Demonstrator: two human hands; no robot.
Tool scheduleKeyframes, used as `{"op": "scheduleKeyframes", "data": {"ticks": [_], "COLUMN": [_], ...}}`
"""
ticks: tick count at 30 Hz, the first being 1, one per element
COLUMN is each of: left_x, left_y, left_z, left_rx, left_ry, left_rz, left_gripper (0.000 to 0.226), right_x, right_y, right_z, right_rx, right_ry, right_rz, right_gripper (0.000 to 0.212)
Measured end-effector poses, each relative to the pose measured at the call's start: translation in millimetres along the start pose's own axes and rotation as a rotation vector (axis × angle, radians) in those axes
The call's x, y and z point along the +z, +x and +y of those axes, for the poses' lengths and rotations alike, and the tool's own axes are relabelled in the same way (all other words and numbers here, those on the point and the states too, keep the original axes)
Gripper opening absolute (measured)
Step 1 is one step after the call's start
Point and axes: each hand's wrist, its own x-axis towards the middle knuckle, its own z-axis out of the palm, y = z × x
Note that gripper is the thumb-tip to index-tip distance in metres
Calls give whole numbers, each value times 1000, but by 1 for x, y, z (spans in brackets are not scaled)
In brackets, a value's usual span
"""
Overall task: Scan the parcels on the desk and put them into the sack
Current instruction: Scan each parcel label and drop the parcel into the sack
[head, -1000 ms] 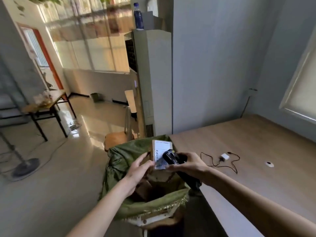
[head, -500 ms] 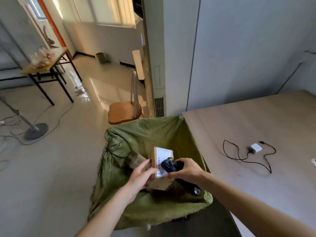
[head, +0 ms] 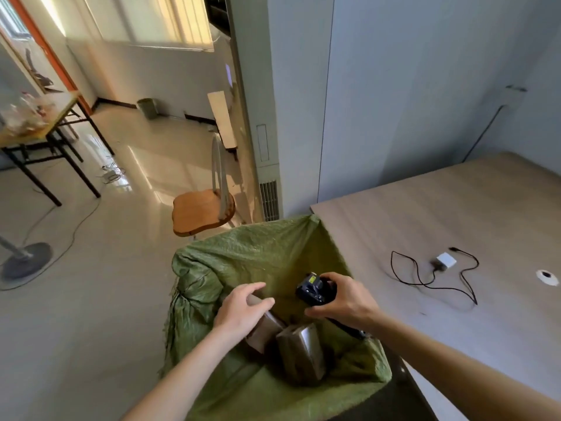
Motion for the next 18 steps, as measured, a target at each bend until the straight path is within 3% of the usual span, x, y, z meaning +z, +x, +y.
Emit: {"op": "scheduleKeyframes", "data": {"ticks": [4, 10, 18], "left_x": [-27, -38, 23], "left_y": [-9, -30, -118], "left_z": [47, 114, 211], "left_rx": [242, 485, 781], "left_ry": [109, 190, 267], "left_rz": [3, -69, -267], "left_gripper": [58, 64, 75], "right_x": [-38, -90, -142], "right_y": [-23, -107, -290], "right_z": [-23, -35, 2], "right_rx": [-1, 110, 470], "right_ry": [-78, -111, -102], "right_rz": [146, 398, 639], "right_gripper": [93, 85, 70]}}
